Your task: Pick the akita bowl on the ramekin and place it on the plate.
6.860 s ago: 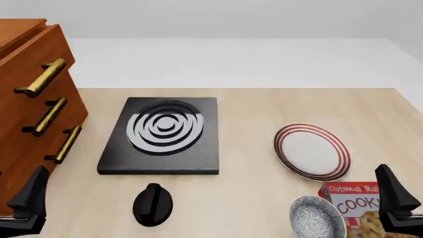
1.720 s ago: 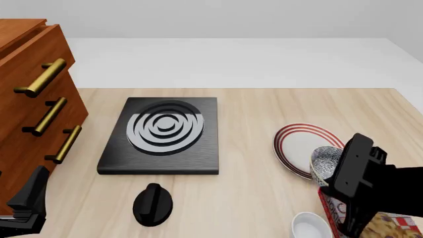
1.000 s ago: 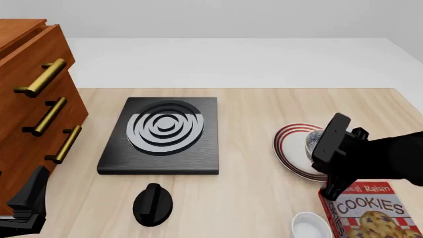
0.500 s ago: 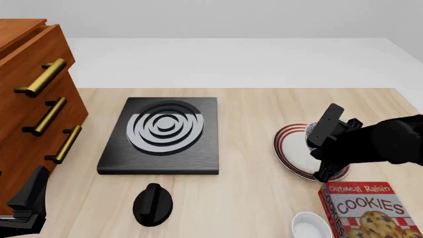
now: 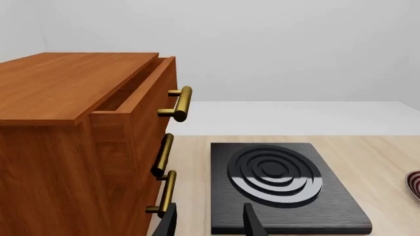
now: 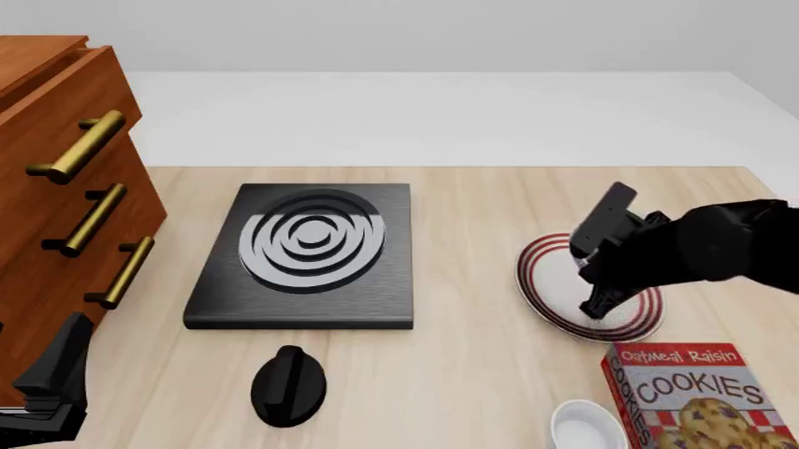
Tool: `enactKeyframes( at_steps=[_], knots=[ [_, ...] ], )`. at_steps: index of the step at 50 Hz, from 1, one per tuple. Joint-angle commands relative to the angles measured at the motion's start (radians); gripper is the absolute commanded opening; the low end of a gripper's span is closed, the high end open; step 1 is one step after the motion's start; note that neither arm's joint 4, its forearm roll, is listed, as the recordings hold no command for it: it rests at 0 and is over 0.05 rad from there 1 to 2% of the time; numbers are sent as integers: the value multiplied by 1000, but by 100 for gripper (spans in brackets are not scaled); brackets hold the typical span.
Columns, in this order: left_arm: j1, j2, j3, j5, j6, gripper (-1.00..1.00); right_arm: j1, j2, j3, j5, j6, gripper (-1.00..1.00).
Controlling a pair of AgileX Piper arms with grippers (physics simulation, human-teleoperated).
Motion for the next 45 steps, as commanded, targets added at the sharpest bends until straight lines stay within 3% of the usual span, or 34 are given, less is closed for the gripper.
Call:
enactKeyframes(
  at_steps=[1, 26, 45],
  knots=[
    [0, 0, 0, 0, 0, 100, -9, 67, -37, -28, 18, -100],
    [0, 0, 0, 0, 0, 100, -33, 162, -86, -50, -13, -100],
    [0, 0, 0, 0, 0, 100, -23, 229, -82, -99, 0, -100]
  ],
)
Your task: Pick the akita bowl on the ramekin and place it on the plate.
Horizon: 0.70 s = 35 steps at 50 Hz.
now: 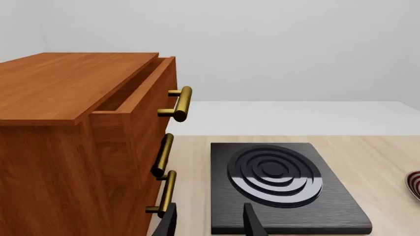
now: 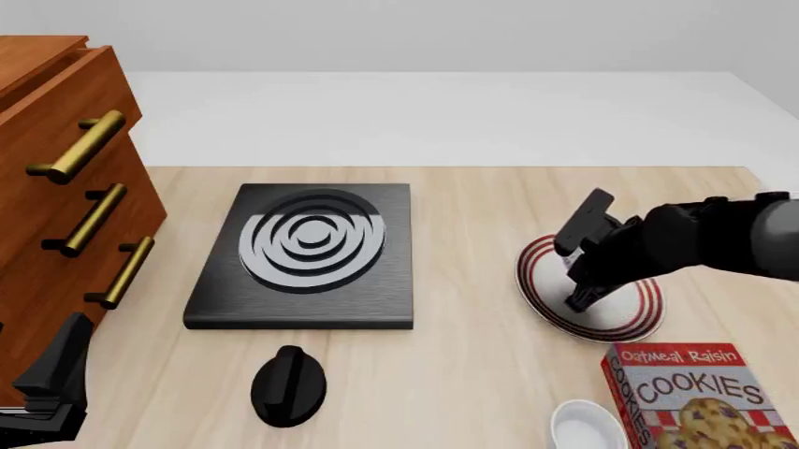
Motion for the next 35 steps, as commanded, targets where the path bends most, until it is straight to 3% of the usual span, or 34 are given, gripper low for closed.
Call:
enactKeyframes(
  at_steps=[1, 13, 35],
  knots=[
    [0, 0, 0, 0, 0, 100, 0, 33, -10, -18, 1, -100],
    [0, 0, 0, 0, 0, 100, -28, 74, 3, -43, -5, -100],
    [0, 0, 0, 0, 0, 100, 9, 120, 39, -95, 35, -100]
  ],
)
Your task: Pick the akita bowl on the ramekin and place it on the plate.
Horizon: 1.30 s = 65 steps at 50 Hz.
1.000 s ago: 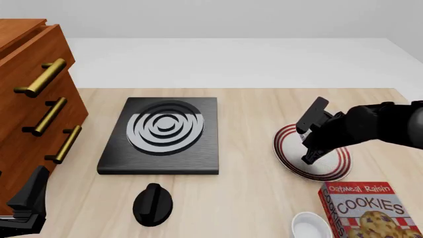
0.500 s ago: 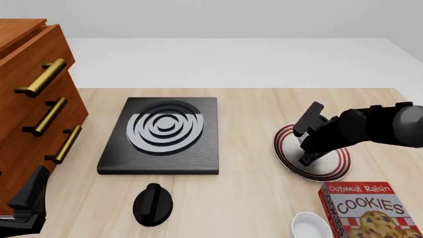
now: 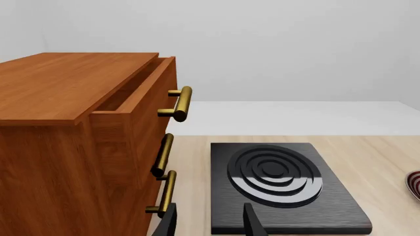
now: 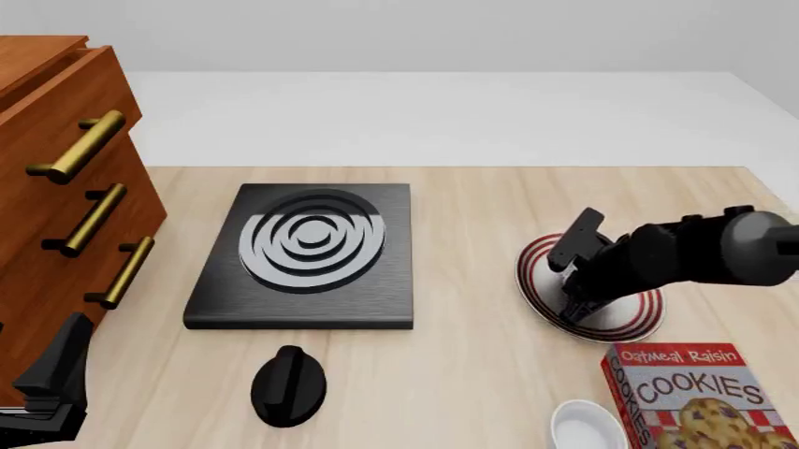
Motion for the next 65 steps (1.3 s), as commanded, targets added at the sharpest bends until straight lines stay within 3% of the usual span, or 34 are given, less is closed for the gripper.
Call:
enactKeyframes(
  at_steps=[1, 3, 4, 18, 28, 40, 51, 57, 59, 62, 65],
  knots=[
    [0, 0, 0, 0, 0, 100, 13, 29, 12, -8, 20, -100],
    [0, 0, 0, 0, 0, 100, 13, 29, 10, -5, 24, -100],
    [0, 0, 0, 0, 0, 100, 10, 29, 8, -6, 26, 100],
    [0, 0, 0, 0, 0, 100, -2, -70, 21, 47, -2, 100],
    [0, 0, 0, 0, 0, 100, -20, -247, 6, 175, -9, 100],
    [0, 0, 0, 0, 0, 100, -13, -409, 35, 256, 4, 100],
    [0, 0, 0, 0, 0, 100, 7, -572, 120, 245, 59, 100],
    [0, 0, 0, 0, 0, 100, 45, -660, 144, 224, 131, 100],
    [0, 0, 0, 0, 0, 100, 60, -698, 155, 199, 166, 100],
    [0, 0, 0, 0, 0, 100, 33, -738, 190, 118, 149, 100],
    [0, 0, 0, 0, 0, 100, 7, -758, 203, 34, 231, 100]
  ],
)
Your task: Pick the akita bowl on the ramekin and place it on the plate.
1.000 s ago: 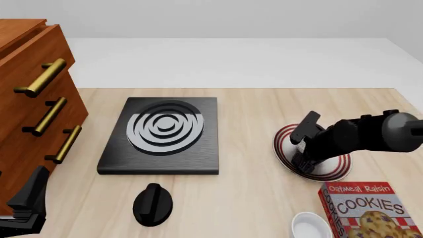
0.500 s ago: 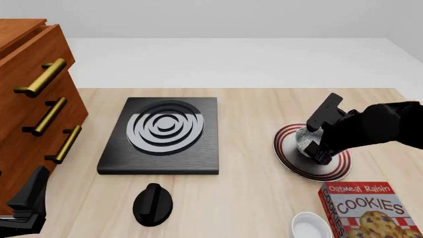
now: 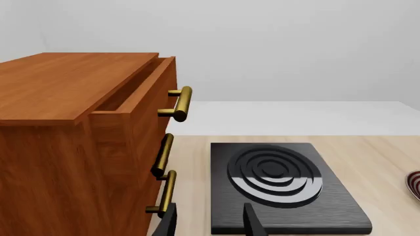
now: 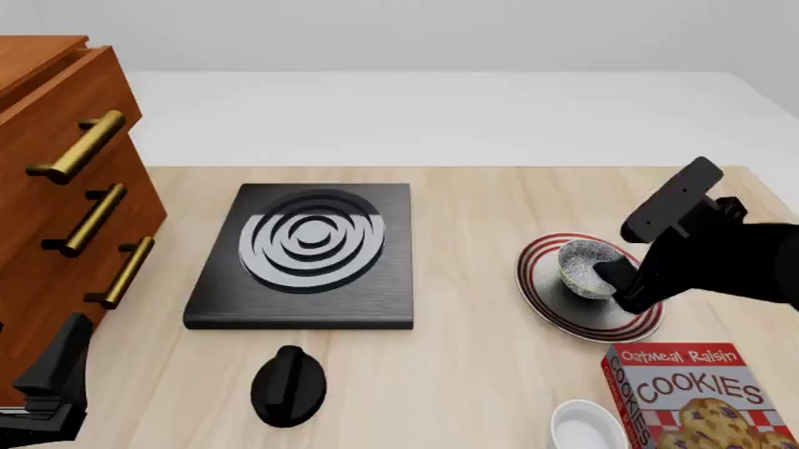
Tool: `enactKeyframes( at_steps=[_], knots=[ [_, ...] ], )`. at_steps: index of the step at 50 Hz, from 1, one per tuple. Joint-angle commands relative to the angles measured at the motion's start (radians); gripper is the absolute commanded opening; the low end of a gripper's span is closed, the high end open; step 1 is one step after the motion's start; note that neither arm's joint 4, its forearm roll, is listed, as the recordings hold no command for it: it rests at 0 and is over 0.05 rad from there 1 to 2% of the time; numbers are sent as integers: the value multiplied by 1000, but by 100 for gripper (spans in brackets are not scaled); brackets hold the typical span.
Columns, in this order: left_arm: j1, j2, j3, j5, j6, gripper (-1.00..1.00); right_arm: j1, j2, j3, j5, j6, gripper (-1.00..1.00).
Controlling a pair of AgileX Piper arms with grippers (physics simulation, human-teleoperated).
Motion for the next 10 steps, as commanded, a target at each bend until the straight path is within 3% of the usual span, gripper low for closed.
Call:
enactKeyframes(
  at_steps=[1, 10],
  knots=[
    [0, 0, 0, 0, 0, 100, -10, -150, 80, -168, 134, 100],
    [0, 0, 0, 0, 0, 100, 31, -232, 228, -304, 229, 100]
  ],
)
